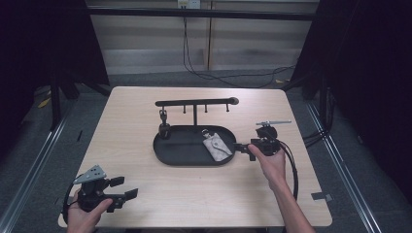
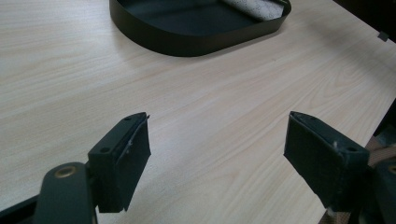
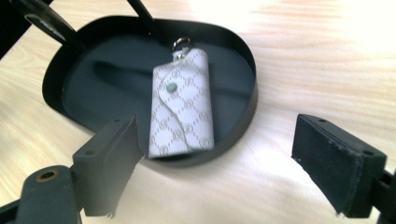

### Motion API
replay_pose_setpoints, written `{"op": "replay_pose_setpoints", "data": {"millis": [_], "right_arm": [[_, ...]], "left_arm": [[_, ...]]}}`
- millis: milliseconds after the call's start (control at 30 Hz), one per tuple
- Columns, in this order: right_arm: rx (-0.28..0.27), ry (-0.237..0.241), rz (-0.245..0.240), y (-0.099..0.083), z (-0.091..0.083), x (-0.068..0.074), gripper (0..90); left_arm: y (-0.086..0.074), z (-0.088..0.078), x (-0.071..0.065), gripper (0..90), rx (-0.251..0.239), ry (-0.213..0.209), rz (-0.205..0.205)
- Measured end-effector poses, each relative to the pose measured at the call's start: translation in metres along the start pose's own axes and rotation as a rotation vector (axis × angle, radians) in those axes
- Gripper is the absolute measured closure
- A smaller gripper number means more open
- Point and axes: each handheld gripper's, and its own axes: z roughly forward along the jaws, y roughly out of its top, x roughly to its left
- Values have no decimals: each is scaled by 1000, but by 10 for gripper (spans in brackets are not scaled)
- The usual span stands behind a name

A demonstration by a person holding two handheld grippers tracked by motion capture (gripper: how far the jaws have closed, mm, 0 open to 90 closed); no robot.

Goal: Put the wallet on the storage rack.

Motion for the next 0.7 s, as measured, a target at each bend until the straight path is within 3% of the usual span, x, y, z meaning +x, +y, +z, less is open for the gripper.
{"op": "replay_pose_setpoints", "data": {"millis": [400, 700], "right_arm": [[-34, -10, -35, -34, -24, 0, 157], [-60, -32, -54, -62, -44, -2, 163]], "left_arm": [[0, -1, 3, 214, 8, -23, -21], [-1, -1, 1, 208, 19, -19, -10]]}}
